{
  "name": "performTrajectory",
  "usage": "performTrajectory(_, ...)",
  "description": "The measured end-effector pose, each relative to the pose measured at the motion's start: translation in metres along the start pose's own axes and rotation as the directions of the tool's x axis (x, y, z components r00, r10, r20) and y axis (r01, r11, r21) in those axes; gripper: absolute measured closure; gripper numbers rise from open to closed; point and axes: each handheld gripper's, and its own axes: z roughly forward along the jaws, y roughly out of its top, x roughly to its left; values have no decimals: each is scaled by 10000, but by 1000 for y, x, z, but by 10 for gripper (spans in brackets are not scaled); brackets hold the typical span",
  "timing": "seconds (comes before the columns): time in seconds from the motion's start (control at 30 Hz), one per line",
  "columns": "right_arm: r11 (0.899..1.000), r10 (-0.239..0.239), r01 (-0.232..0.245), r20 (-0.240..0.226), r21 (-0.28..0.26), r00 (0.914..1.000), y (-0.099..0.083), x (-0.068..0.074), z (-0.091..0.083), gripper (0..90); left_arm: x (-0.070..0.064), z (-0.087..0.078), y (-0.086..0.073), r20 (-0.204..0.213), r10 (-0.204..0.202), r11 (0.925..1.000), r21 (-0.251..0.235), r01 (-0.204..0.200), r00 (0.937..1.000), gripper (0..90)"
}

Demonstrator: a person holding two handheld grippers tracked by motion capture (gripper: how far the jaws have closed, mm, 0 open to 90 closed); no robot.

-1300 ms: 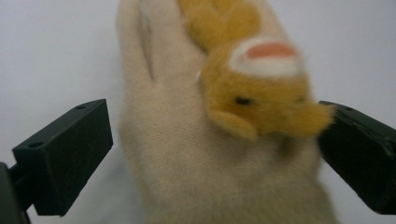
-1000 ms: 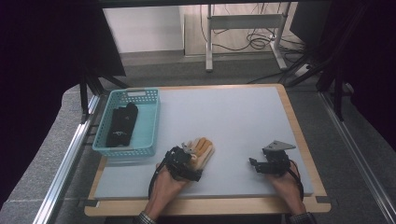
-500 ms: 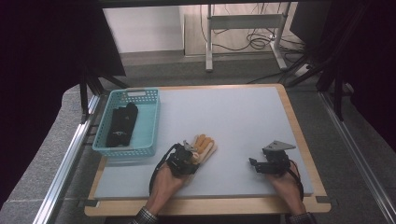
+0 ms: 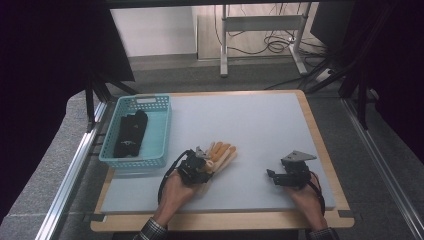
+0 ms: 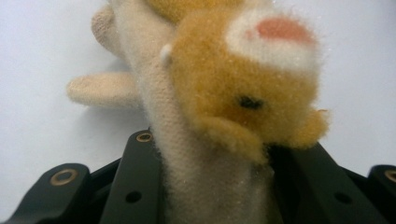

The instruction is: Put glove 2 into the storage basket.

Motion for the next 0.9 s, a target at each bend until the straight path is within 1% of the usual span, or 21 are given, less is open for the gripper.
performTrajectory(0.23,10000,4,-4,-5,1,10000,0,0,0,267,7,-13,12,-286,56,9999,-138,-60,9996,645)
performTrajectory(0.37,10000,1,-1,-8,3,10000,0,0,0,267,12,-19,19,-334,81,9998,-157,-86,9994,645)
performTrajectory(0.5,10000,-13,13,0,3,10000,0,0,0,266,19,-25,27,-336,-13,9996,-276,3,9994,643)
performTrajectory(0.63,10000,-29,29,-6,8,10000,0,0,0,266,26,-32,35,-501,-62,9996,-273,49,9987,642)
performTrajectory(0.9,10000,-13,13,3,5,10000,0,0,0,264,42,-48,51,-838,-379,9985,-415,346,9958,640)
